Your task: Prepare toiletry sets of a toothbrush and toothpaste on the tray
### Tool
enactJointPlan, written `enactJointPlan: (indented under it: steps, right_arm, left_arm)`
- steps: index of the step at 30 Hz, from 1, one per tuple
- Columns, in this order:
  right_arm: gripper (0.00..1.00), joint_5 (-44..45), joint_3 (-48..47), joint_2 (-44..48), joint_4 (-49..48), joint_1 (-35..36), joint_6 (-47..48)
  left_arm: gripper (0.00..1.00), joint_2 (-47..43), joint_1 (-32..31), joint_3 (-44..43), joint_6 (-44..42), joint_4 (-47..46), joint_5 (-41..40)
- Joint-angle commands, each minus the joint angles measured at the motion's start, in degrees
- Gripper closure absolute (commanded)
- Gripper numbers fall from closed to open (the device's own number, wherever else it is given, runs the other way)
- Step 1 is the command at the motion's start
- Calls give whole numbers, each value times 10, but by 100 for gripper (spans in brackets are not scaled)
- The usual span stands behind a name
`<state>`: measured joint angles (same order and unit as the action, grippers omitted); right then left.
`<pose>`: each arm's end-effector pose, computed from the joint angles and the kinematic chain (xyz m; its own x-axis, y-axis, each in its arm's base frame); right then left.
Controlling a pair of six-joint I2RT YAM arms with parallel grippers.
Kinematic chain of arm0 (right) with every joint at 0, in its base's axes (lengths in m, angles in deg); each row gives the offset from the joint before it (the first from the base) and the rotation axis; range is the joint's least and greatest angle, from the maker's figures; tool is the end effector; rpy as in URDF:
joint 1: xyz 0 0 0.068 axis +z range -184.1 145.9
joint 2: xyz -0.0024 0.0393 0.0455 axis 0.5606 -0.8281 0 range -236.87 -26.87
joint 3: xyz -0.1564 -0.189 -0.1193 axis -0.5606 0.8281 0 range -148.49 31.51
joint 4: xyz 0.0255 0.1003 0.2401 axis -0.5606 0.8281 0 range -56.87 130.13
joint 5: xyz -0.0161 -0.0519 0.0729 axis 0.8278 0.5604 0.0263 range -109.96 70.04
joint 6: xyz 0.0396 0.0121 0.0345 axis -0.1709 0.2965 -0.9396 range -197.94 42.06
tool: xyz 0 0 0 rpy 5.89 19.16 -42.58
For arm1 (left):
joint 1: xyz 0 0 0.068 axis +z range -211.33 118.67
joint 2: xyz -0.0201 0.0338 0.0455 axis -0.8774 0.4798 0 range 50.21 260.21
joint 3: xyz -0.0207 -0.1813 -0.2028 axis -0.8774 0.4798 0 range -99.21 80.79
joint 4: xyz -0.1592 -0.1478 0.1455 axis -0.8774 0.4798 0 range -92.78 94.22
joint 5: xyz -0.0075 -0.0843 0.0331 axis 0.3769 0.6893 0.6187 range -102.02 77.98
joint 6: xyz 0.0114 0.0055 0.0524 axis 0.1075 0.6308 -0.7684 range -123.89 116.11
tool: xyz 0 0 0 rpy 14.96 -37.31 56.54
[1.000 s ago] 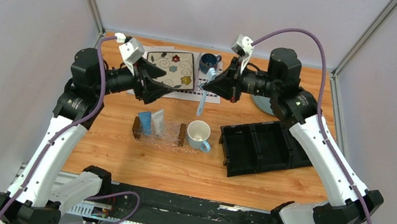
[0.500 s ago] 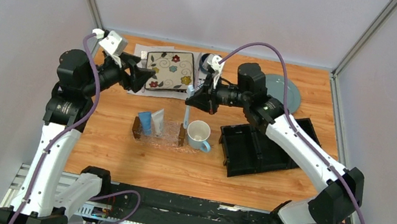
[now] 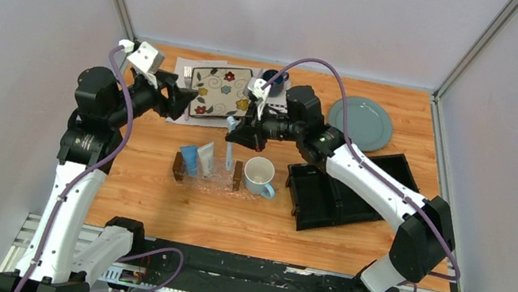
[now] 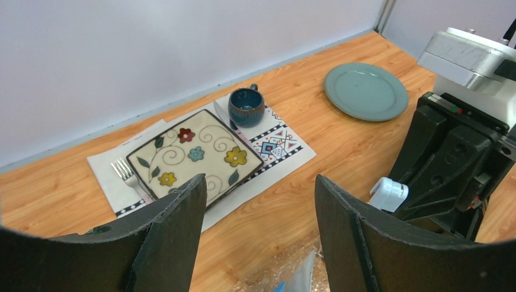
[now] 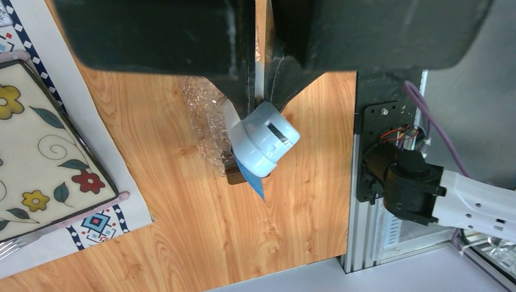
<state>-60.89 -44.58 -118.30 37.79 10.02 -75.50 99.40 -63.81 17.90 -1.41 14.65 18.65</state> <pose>0.2521 0.2767 0.3360 -0.2042 -0.2428 -0.9483 -0.9775 0.1035 0.1840 0.1748 -0.0258 0.4229 -0.0886 -0.0334 -0.9955 0.5425 0.8365 -0.0764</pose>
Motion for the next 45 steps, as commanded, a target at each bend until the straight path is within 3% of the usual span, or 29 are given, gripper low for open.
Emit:
enactJointPlan:
  steps: [1, 14, 45]
  right_arm:
    - [100, 15, 11, -12, -76, 5, 13]
    - [100, 41, 45, -46, -135, 12, 24]
    - [100, 56, 82, -85, -170, 21, 58]
  left_arm:
    - [27, -10, 6, 5, -18, -10, -9]
    - [27, -19, 7, 22, -20, -14, -18]
    - [28, -28, 8, 42, -22, -16, -17]
